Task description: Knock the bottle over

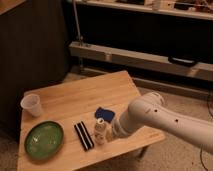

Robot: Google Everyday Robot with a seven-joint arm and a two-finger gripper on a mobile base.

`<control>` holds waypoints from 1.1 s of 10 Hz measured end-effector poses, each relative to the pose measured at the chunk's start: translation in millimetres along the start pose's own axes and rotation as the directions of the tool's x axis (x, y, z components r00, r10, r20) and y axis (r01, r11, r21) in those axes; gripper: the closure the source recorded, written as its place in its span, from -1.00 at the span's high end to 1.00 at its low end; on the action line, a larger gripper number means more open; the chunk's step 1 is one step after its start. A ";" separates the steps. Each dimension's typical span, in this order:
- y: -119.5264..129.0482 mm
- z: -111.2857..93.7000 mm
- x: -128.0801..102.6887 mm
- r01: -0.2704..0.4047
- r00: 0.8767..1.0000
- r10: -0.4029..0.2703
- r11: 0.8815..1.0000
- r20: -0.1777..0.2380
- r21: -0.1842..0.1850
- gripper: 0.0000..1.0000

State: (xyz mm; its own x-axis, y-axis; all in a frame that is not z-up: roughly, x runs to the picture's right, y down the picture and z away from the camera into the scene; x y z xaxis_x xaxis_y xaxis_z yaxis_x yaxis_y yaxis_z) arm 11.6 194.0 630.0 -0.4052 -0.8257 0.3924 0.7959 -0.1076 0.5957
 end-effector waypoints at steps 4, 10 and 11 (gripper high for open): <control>-14.2 -11.4 46.2 0.082 0.991 -0.082 0.997 -0.105 -0.006 -1.00; 4.7 4.4 129.1 0.075 0.985 -0.093 0.989 -0.146 -0.124 -1.00; 6.1 6.5 139.4 0.077 0.983 -0.101 0.985 -0.152 -0.155 -1.00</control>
State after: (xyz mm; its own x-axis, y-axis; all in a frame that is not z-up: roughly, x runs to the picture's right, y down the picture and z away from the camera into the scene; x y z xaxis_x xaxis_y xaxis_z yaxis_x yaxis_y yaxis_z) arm -42.9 81.8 692.9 -0.4106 -0.8852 0.2188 0.8223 -0.2558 0.5084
